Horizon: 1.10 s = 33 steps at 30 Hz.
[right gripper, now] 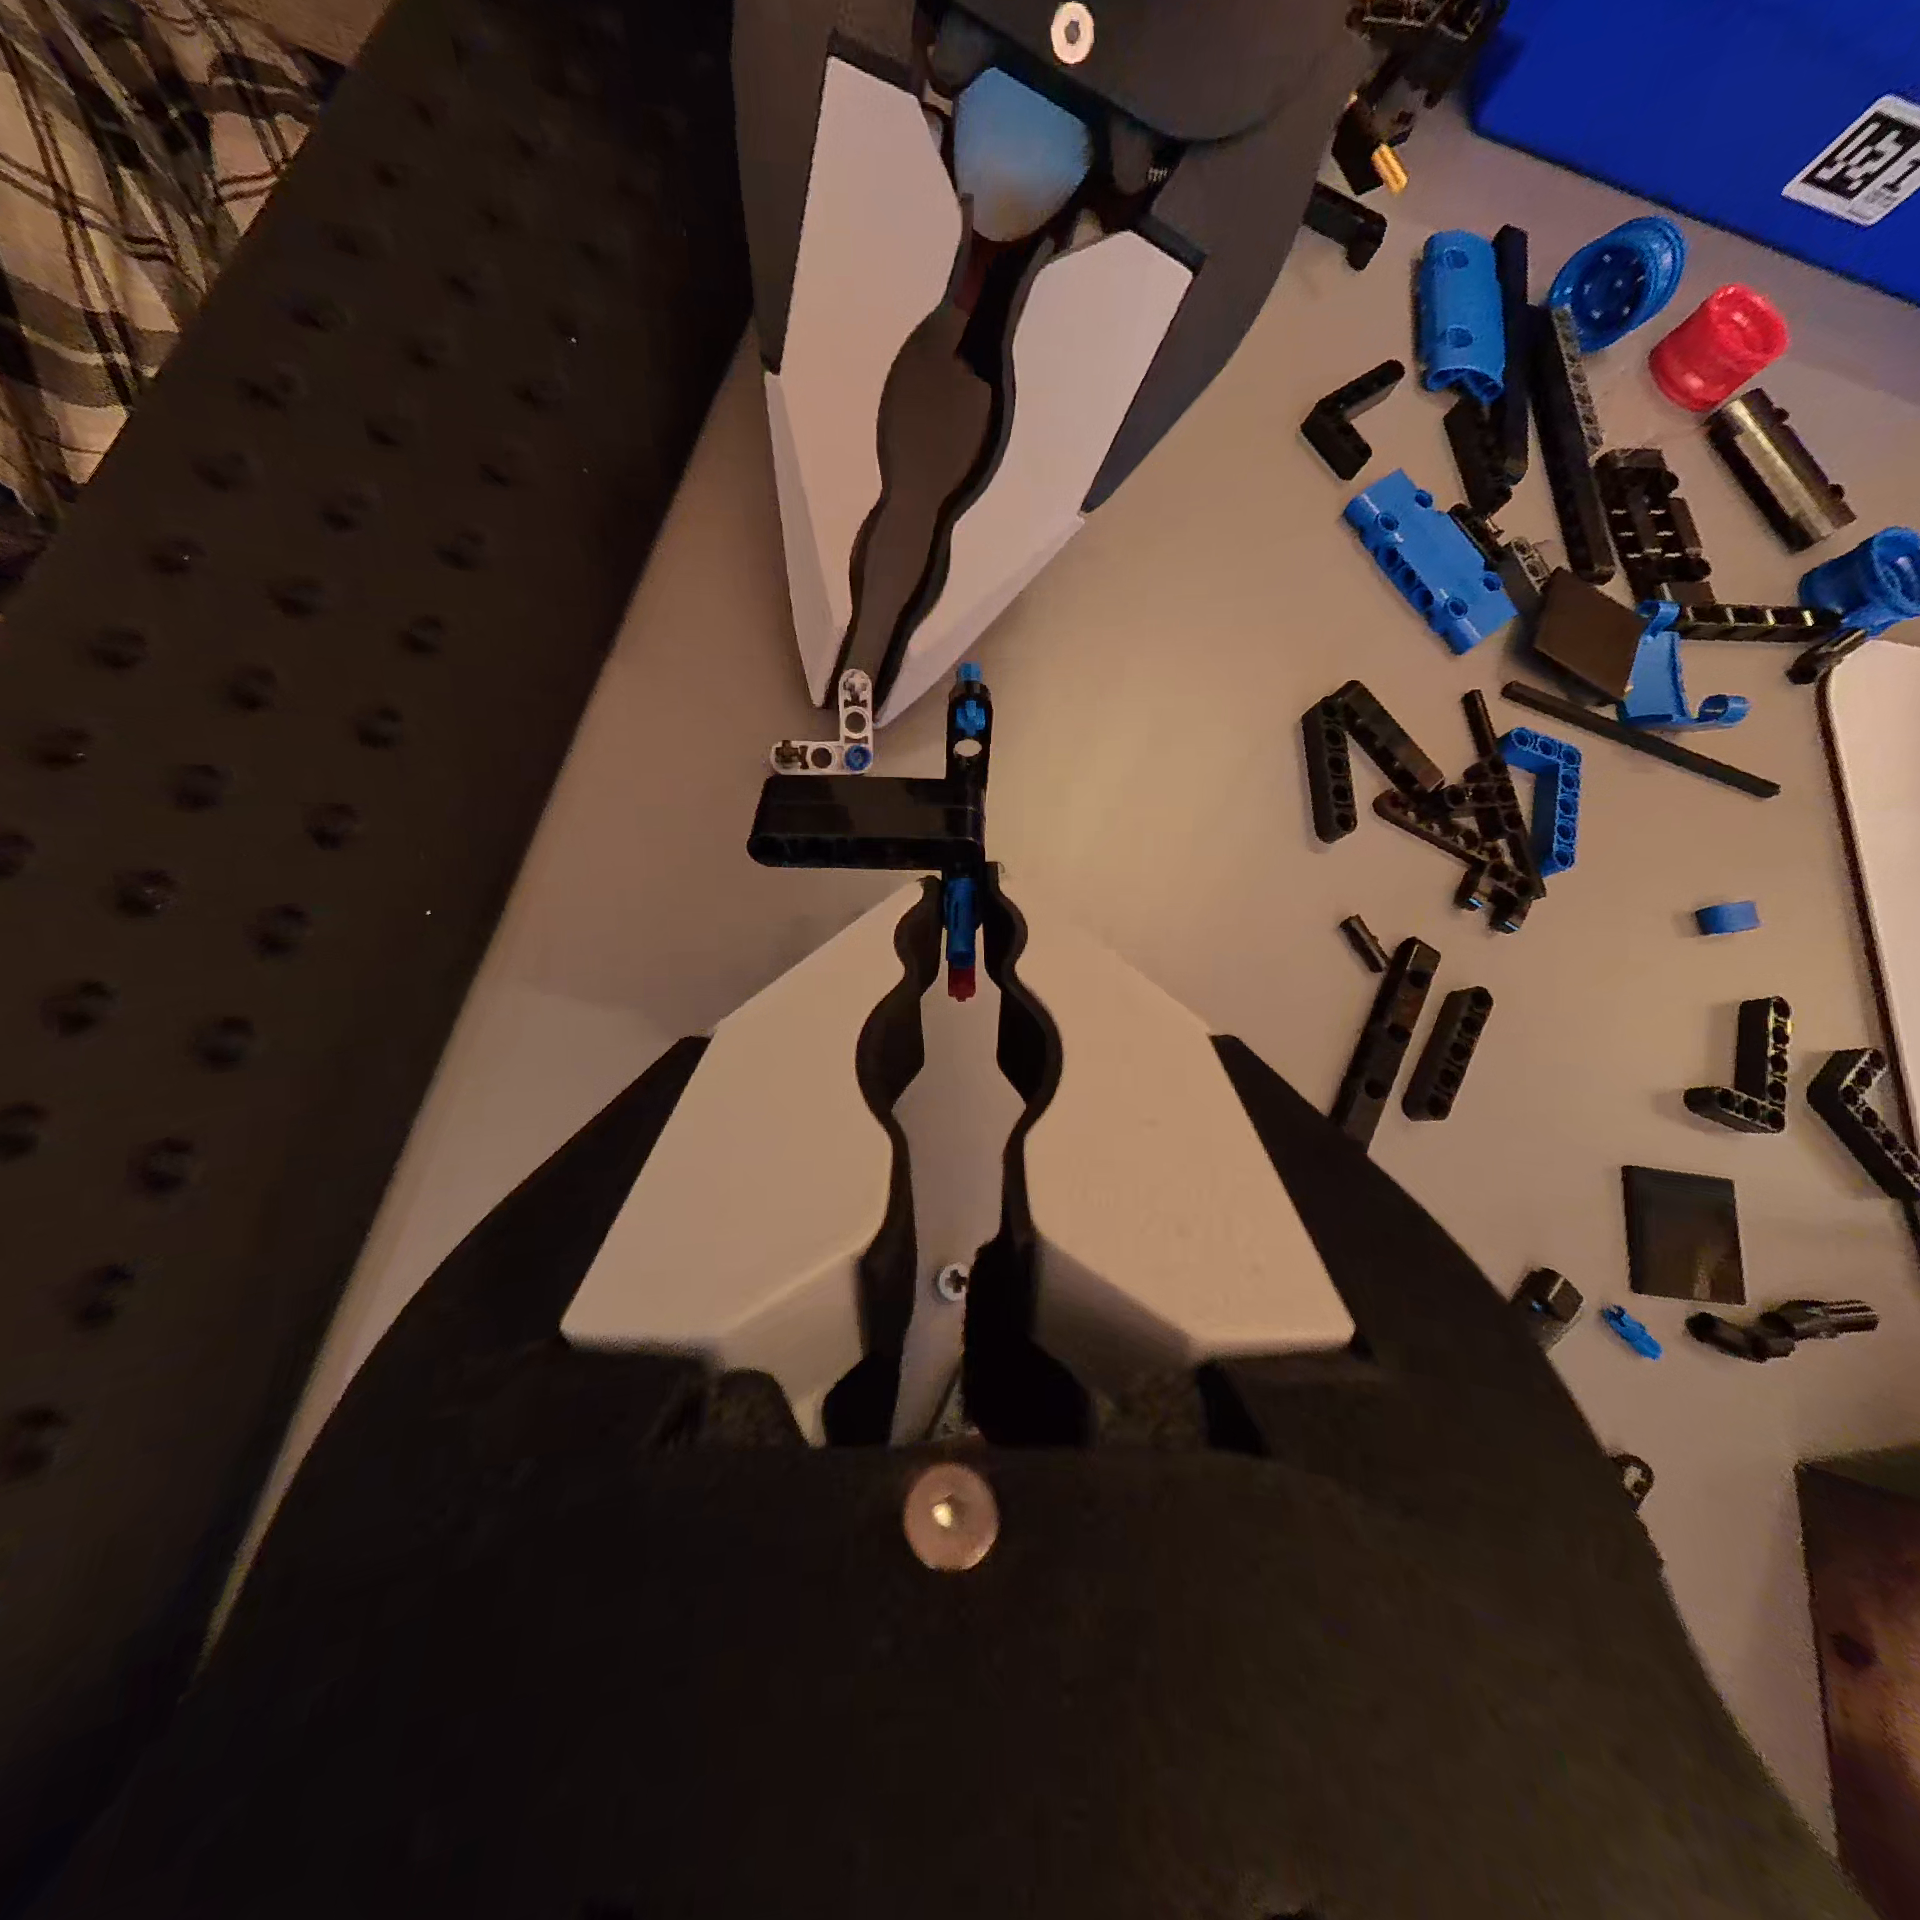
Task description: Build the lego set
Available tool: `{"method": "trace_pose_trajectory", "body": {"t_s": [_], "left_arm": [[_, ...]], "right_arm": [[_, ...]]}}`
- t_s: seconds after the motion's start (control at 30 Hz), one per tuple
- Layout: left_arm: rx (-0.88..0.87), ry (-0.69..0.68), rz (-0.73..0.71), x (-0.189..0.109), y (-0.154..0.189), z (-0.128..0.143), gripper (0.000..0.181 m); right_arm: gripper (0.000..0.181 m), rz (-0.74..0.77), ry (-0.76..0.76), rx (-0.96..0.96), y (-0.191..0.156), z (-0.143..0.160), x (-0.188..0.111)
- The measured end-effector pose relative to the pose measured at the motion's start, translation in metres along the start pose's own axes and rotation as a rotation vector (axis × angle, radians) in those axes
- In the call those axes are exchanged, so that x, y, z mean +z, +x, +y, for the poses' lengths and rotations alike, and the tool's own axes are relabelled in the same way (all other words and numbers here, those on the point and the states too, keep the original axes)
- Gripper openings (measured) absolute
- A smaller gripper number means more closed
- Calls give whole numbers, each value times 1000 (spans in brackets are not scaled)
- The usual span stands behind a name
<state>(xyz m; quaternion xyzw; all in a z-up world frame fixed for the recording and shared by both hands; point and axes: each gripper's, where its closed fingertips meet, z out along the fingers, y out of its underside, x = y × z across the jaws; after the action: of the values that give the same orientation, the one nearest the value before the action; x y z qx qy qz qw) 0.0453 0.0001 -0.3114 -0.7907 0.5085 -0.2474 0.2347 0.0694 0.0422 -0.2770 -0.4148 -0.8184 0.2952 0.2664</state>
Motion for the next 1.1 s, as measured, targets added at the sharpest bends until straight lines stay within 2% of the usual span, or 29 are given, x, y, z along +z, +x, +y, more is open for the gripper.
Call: {"method": "trace_pose_trajectory", "body": {"t_s": [0.1, 0.37, 0.53, 0.63, 0.7, 0.8, 0.93, 1.07, 1.1], "left_arm": [[4, 10, -61, 0, -3, -1, 6], [-44, -24, -458, -20, -43, 12, 6], [-50, -20, -529, -20, -40, 17, 9], [14, -44, -547, -19, -30, 17, 14], [52, -40, -502, -14, -18, 15, 14], [68, 2, -494, -24, -18, 10, 22], [-106, 54, -335, -26, -17, 13, 42], [-164, 70, -261, -13, -19, 15, 46], [-165, 91, -243, -12, -18, 12, 40]], "right_arm": [[5, -8, -12, 21, 0, 3, 0], [5, -53, 20, 176, 4, 4, -2], [5, -59, 14, 223, 5, 7, 2], [5, -64, 6, 223, 4, 8, 4], [5, -65, -2, 221, 3, 9, 5], [5, -65, -1, 227, 4, 9, 5], [5, -73, 15, 237, 4, 7, 4], [5, -84, 19, 239, 2, 7, 5], [5, -87, 23, 241, 2, 6, 5]]}}
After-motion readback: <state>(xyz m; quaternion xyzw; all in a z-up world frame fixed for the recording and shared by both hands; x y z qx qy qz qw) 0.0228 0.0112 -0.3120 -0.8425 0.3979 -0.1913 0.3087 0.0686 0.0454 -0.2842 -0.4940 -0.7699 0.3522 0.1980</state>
